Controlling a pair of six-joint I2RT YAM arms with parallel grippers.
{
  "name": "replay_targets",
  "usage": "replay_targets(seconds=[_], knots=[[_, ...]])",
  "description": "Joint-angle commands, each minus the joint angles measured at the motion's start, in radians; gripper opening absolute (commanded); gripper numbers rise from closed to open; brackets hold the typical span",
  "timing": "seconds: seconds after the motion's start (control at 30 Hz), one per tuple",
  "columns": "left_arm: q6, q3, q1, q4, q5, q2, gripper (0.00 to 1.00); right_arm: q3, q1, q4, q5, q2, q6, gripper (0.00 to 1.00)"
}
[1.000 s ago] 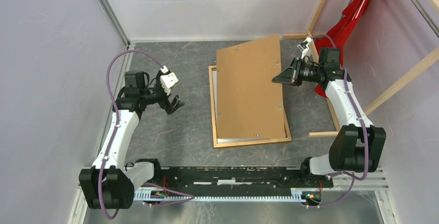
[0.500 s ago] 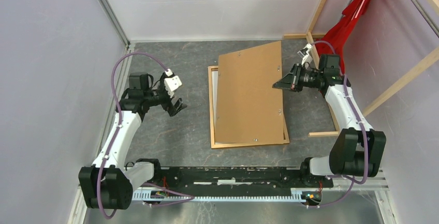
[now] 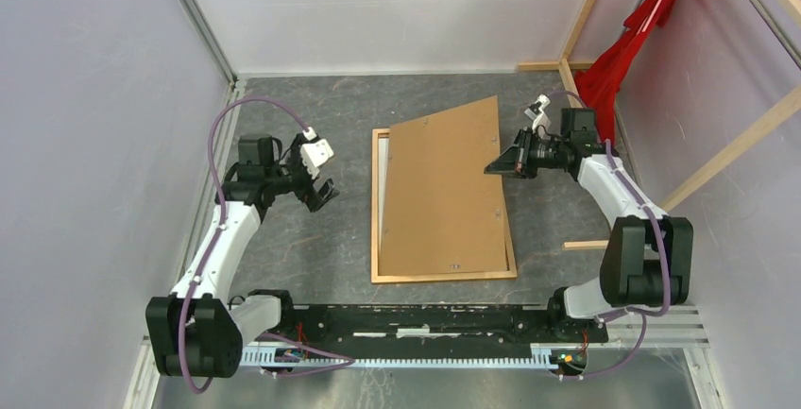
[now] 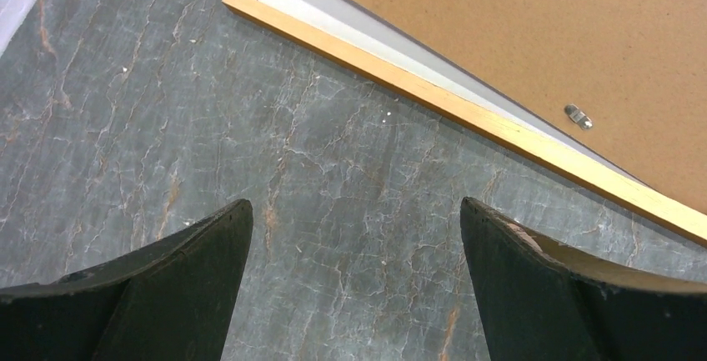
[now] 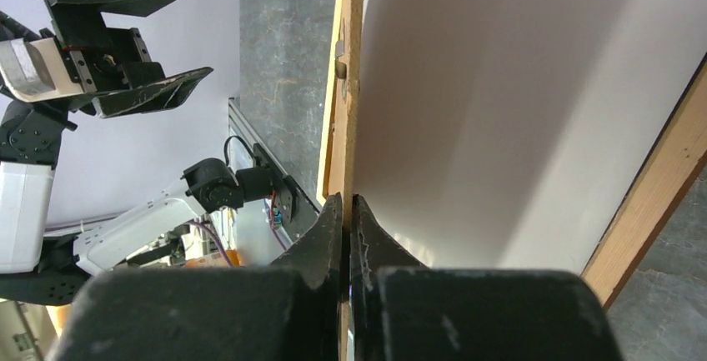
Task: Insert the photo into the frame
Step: Turn over the photo frame item on the photo frame.
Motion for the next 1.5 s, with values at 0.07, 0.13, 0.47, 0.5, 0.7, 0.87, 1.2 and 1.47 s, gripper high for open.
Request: replay_targets(seconds=[0.07, 0.13, 0.47, 0.5, 0.7, 0.87, 1.2, 1.47], knots=[[0.013, -0.028, -0.004, 0.063, -0.024, -0.009, 1.0, 0.092, 0.012, -0.02, 0.004, 0.078, -0.043, 0.0], [0.018, -0.044, -0.004, 0.07, -0.026, -0.012, 1.0, 0.1, 0.014, -0.008, -0.008, 0.096, -0.031, 0.0], [0.043, -0.082, -0.004, 0.093, -0.037, 0.023, 1.0, 0.173, 0.014, -0.022, -0.063, 0.203, -0.048, 0.0], [0.05, -0.085, -0.004, 0.094, -0.041, 0.027, 1.0, 0.185, 0.015, -0.028, -0.069, 0.21, -0.058, 0.0], [0.062, -0.094, -0.004, 0.106, -0.049, 0.037, 1.0, 0.208, 0.053, -0.039, -0.069, 0.252, -0.07, 0.0], [0.059, -0.092, -0.006, 0.107, -0.053, 0.043, 1.0, 0.208, 0.067, -0.012, -0.068, 0.268, -0.052, 0.0], [0.056, -0.09, -0.006, 0.098, -0.067, 0.033, 1.0, 0.199, 0.088, 0.059, -0.033, 0.299, 0.012, 0.07], [0.023, -0.077, -0.006, 0.091, -0.084, 0.032, 1.0, 0.27, 0.138, -0.057, 0.123, 0.323, -0.07, 0.33]])
